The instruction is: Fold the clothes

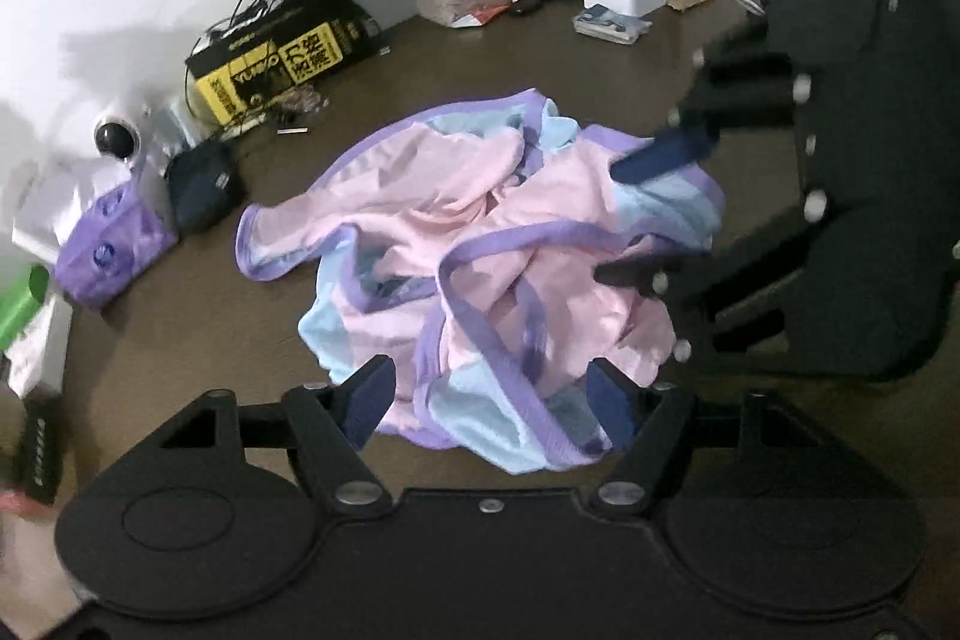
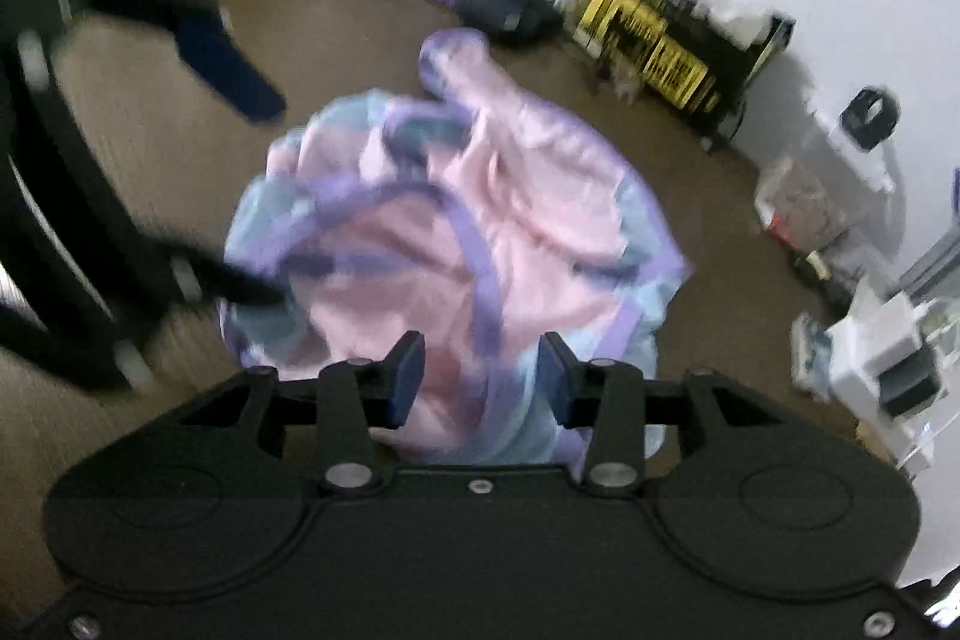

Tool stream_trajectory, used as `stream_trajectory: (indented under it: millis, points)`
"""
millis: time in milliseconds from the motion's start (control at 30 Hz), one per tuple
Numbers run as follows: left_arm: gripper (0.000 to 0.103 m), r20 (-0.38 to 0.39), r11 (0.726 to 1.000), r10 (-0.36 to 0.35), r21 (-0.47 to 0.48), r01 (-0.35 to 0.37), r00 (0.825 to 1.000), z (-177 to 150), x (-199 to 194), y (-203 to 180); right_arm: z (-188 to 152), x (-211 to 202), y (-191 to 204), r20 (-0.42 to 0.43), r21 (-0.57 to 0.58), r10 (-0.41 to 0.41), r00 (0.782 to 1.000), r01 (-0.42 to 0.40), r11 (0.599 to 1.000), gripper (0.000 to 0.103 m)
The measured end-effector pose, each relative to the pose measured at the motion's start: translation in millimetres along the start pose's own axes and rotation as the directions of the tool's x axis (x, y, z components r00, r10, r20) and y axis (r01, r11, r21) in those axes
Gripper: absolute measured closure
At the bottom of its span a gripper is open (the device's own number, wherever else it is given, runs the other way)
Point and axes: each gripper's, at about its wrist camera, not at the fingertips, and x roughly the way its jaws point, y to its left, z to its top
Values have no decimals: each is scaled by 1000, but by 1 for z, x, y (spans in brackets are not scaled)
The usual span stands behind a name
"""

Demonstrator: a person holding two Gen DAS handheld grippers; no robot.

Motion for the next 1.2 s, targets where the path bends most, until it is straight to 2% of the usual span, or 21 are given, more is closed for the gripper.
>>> stream_trajectory:
  millis: [33, 67, 133, 267, 333, 400, 500, 567, 667, 767, 800, 900, 967, 1033, 1100, 1133, 1200]
  points:
    - [39, -10, 1000, 7, -1, -7, 1000, -1, 4, 0, 2, -2, -2, 8, 11, -5, 1000, 5, 1000, 56]
    - [61, -15, 1000, 8, -6, -9, 1000, -1, 6, 0, 4, -2, -2, 6, 14, -14, 1000, 14, 1000, 56]
    - [90, -43, 999, 10, -37, -12, 999, -3, 11, 4, 5, 9, 0, -37, -11, -51, 998, 51, 999, 56]
    - [90, -45, 993, 44, -103, -48, 998, -6, 7, 14, -3, 30, 9, -97, -60, -110, 989, 104, 993, 56]
    - [90, -45, 992, 50, -112, -55, 998, -7, 4, 17, -7, 26, 16, -80, -99, -144, 986, 136, 986, 56]
    - [90, -56, 992, 54, -115, -61, 997, -11, 2, 17, -11, 20, 20, -54, -115, -186, 981, 179, 977, 61]
    - [90, -53, 991, 52, -118, -58, 997, -14, -1, 15, -16, 13, 27, -22, -180, -266, 964, 258, 949, 61]
    - [90, -46, 991, 56, -117, -61, 997, -14, -3, 11, -19, 15, 31, -20, -235, -295, 955, 282, 930, 61]
    - [90, -36, 991, 46, -124, -50, 998, -14, -6, 10, -28, 22, 43, 1, -388, -336, 942, 310, 868, 60]
    - [90, -25, 992, 40, -115, -43, 999, -13, -8, 11, -33, 26, 50, 24, -462, -342, 939, 314, 829, 60]
    - [90, -25, 993, 39, -111, -41, 999, -13, -9, 11, -36, 29, 53, 32, -499, -352, 935, 320, 805, 60]
    - [90, -29, 995, 36, -95, -39, 999, -14, -8, 9, -41, 40, 58, 62, -564, -401, 914, 364, 742, 60]
    - [90, -31, 995, 34, -90, -37, 999, -17, -7, 7, -40, 44, 57, 88, -551, -445, 891, 416, 723, 59]
    - [89, -29, 995, 34, -88, -36, 999, -18, -7, 6, -43, 47, 58, 76, -559, -443, 893, 406, 723, 60]
    - [89, -27, 996, 37, -84, -39, 999, -19, -7, 3, -46, 46, 59, 54, -564, -412, 910, 368, 739, 89]
    - [88, -27, 996, 38, -83, -40, 999, -19, -7, 3, -45, 44, 58, 48, -554, -394, 918, 353, 754, 99]
    - [80, -16, 996, 53, -67, -54, 998, -20, -8, -2, -46, 40, 58, 50, -547, -387, 921, 349, 761, 99]
